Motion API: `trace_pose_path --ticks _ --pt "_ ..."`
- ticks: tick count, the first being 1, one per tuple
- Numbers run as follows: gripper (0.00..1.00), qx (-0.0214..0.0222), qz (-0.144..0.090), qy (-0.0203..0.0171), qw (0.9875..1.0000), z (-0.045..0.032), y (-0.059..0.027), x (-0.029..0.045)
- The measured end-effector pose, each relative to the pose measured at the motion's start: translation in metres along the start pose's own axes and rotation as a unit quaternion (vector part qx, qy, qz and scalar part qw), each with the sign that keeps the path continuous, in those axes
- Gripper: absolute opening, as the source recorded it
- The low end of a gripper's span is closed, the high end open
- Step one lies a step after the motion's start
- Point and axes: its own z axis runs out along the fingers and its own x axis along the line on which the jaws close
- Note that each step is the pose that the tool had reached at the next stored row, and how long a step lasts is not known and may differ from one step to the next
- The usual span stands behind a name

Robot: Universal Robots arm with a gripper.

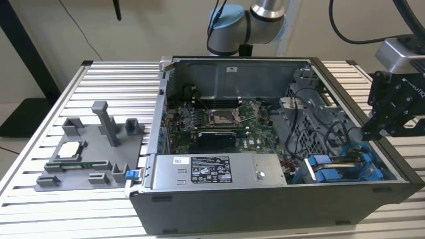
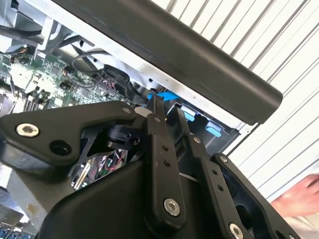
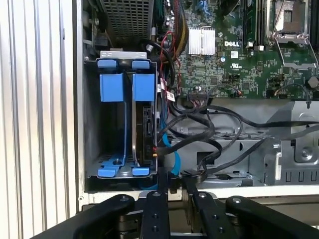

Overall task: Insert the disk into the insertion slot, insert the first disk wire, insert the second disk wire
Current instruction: 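Insert the second disk wire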

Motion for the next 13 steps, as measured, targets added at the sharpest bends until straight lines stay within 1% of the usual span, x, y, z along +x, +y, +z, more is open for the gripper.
trace_pose_path --ticks 13 --pt "1.00 -0.0004 -0.002 -0.0087 1.0000 0.0016 -0.0004 0.0030"
